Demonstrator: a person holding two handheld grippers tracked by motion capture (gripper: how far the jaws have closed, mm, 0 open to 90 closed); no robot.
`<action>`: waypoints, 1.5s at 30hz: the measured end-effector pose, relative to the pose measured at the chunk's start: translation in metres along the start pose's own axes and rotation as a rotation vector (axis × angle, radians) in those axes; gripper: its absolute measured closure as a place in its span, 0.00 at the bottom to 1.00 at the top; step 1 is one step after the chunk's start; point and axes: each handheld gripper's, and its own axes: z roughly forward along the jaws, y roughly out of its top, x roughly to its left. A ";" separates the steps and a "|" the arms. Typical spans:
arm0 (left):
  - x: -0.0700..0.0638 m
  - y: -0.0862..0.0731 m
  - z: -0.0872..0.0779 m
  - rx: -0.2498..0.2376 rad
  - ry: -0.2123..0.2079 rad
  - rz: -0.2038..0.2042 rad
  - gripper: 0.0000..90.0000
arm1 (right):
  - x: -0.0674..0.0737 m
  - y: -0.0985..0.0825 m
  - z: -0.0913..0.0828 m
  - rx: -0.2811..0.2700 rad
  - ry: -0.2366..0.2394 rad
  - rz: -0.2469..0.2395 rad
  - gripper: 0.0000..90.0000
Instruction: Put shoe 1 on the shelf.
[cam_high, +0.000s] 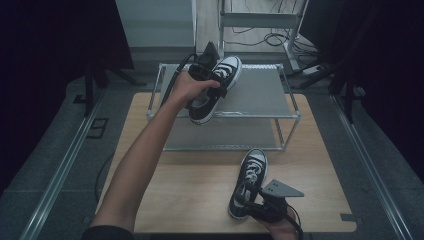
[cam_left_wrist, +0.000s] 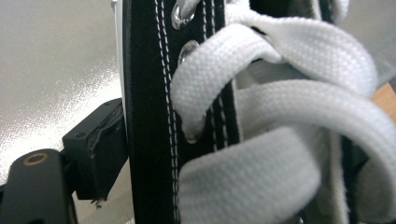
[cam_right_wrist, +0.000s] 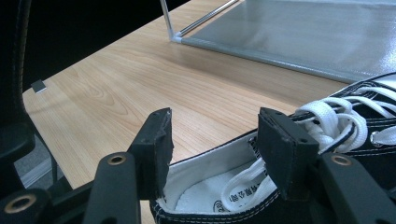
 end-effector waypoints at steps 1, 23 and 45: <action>0.000 0.000 0.000 0.000 0.000 0.000 0.17 | 0.000 0.000 0.000 0.000 0.000 0.000 0.51; 0.011 0.031 0.009 -0.026 0.080 -0.181 0.17 | 0.000 0.004 -0.007 -0.025 -0.002 -0.003 0.51; 0.037 0.042 0.025 0.005 0.162 -0.342 0.17 | -0.002 0.003 -0.006 -0.019 -0.001 0.004 0.51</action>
